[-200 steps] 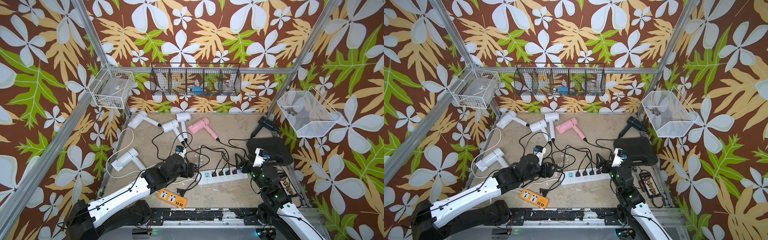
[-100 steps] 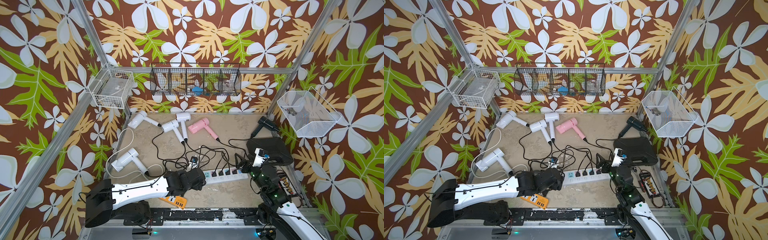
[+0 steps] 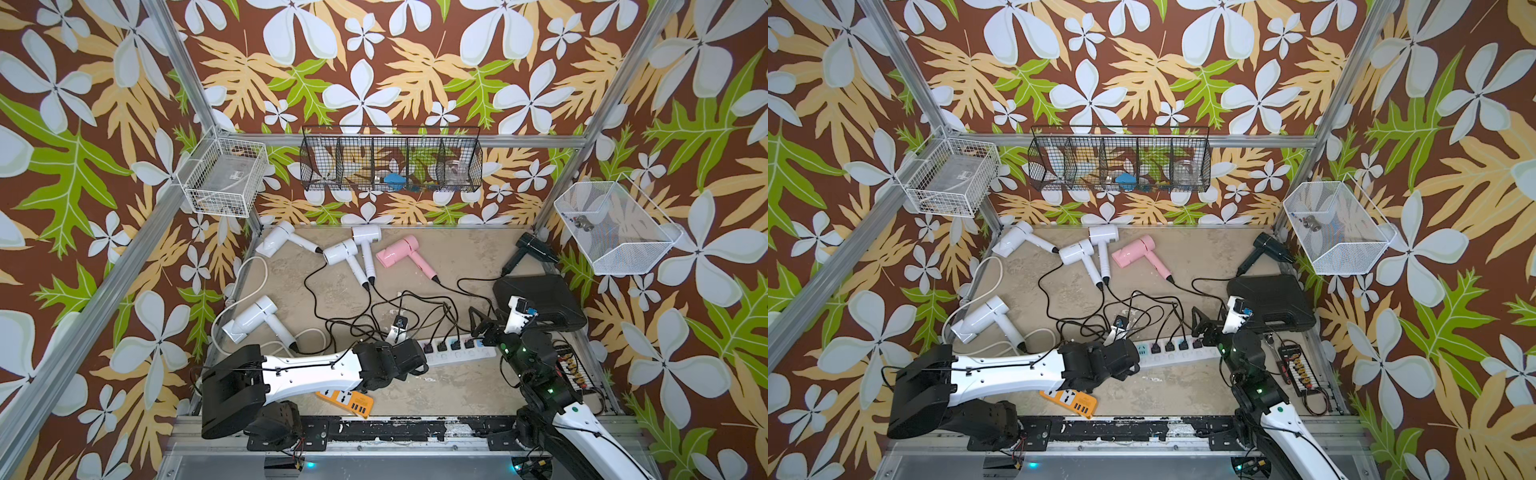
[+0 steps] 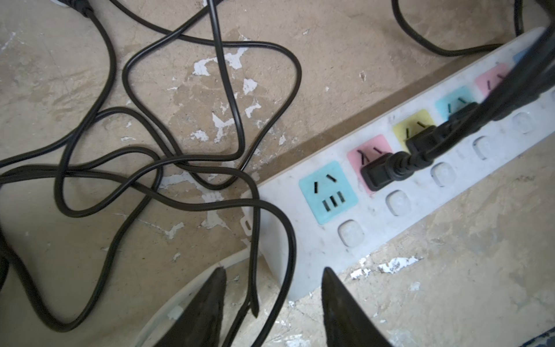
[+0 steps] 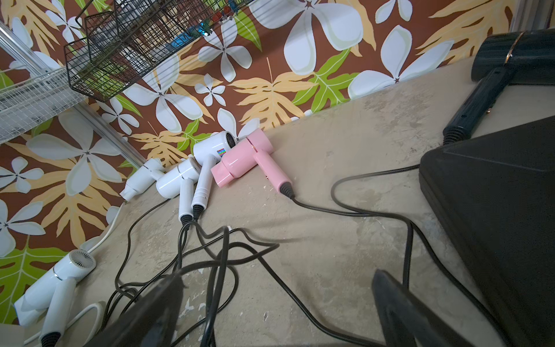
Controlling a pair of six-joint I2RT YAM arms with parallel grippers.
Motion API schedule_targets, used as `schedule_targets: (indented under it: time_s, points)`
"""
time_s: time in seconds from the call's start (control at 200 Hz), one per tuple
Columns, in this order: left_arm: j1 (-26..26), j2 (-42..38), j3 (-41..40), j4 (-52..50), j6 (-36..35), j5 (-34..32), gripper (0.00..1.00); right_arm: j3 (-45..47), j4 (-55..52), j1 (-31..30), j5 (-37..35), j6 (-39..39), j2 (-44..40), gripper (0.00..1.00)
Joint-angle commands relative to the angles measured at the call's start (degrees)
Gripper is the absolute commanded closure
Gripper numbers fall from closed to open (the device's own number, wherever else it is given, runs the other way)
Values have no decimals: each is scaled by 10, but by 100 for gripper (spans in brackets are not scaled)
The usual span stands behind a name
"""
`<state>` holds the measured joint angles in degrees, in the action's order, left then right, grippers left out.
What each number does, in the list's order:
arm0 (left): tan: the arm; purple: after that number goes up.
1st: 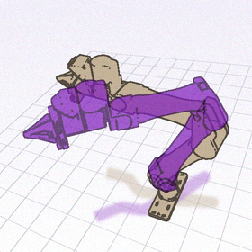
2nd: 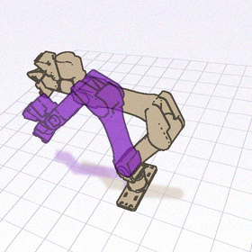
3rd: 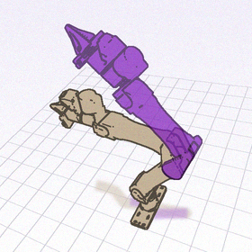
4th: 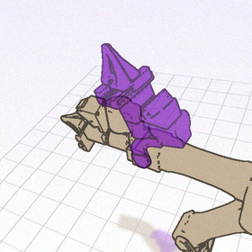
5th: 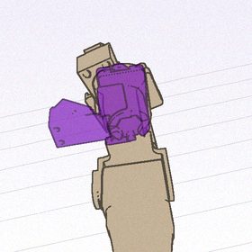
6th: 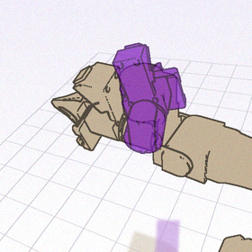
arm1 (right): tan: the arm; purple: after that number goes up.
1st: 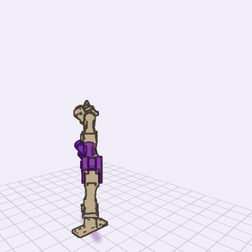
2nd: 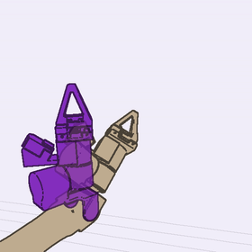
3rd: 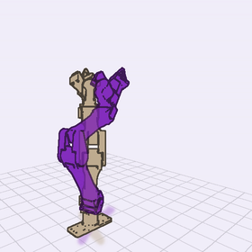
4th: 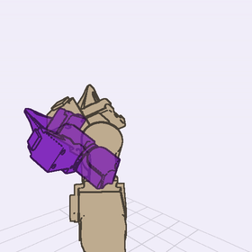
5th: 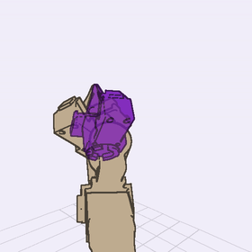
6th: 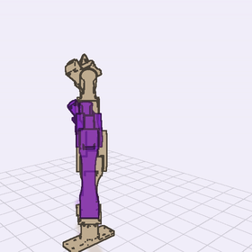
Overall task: Charge the blow dryers
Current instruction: Pick up the plug from the center of the board.
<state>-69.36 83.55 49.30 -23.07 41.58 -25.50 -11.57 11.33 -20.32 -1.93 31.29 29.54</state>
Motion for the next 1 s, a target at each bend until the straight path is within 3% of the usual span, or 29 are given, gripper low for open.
schedule_targets:
  time_s: [0.0, 0.17, 0.691, 0.901, 0.996]
  points:
    - [-2, 10, 6, 20, -11, 26, 58, -1, 15, 0, -2, 3, 0, 0]
    - [-2, 40, 20, 18, -16, 29, 70, -1, 15, -1, -2, 4, 1, 0]
    - [18, 69, 22, 17, -10, 16, 70, -1, 14, -1, 1, 5, 0, 0]
    - [32, 66, 4, 55, -23, 52, 71, 0, 14, -1, 2, 5, 0, 0]
    - [32, 68, 2, 65, -25, 64, 77, 0, 14, 0, 2, 5, -1, 0]
